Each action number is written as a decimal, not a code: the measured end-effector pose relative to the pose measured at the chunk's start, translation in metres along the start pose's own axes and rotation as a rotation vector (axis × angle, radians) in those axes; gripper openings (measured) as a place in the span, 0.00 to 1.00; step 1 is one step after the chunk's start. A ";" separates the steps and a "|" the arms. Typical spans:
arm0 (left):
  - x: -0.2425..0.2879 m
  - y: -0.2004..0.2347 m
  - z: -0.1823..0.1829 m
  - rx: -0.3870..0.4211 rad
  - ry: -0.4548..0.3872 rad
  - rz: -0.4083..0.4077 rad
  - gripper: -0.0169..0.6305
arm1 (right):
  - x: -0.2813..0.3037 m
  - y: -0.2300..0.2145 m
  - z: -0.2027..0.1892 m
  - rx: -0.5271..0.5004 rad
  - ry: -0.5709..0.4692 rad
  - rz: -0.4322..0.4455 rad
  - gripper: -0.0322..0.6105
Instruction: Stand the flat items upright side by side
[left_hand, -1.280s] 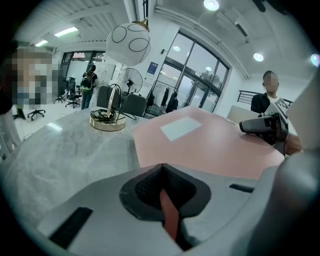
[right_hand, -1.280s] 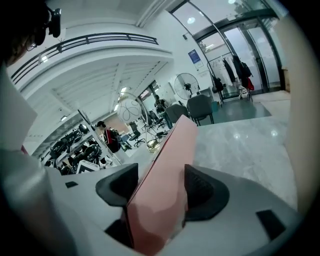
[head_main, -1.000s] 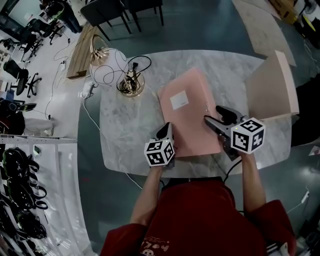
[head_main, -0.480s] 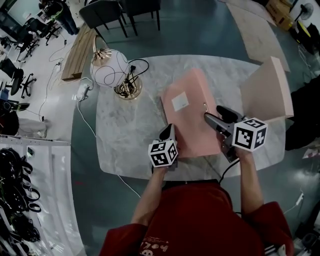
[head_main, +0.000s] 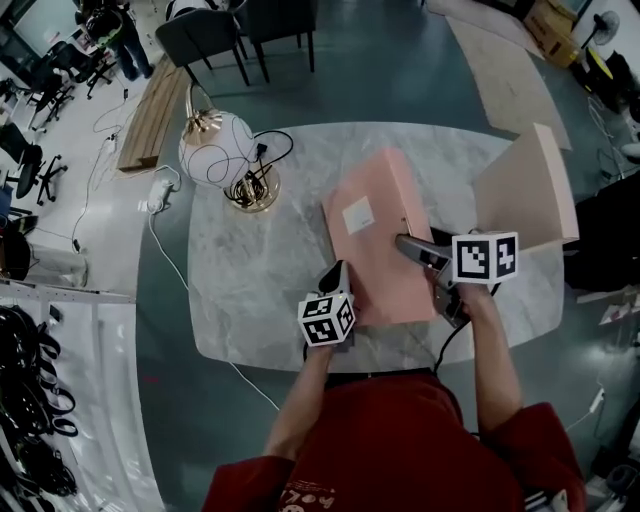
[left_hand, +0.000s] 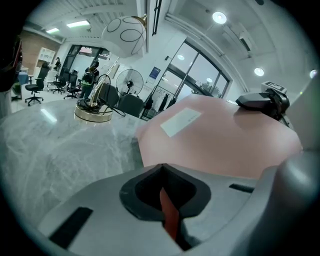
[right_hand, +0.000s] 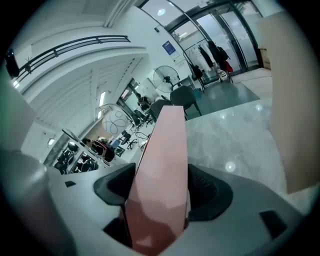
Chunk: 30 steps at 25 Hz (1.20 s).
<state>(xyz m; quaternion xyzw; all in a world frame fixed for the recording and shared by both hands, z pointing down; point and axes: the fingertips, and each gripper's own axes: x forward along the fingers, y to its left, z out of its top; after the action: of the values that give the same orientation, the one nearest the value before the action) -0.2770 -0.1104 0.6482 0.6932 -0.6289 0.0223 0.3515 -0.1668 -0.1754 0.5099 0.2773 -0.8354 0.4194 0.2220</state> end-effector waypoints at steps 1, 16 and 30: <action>0.001 0.005 -0.002 0.005 0.006 0.002 0.03 | 0.006 -0.001 -0.002 0.000 0.017 -0.002 0.54; -0.032 -0.022 0.082 0.192 -0.113 0.014 0.03 | -0.035 0.006 0.001 -0.056 -0.094 -0.083 0.50; -0.107 -0.108 0.160 0.362 -0.375 -0.091 0.03 | -0.138 -0.006 0.005 -0.323 -0.550 -0.457 0.49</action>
<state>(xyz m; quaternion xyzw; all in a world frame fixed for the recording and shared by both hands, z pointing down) -0.2698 -0.1051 0.4274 0.7642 -0.6371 -0.0102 0.0999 -0.0604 -0.1444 0.4271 0.5197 -0.8357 0.1321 0.1184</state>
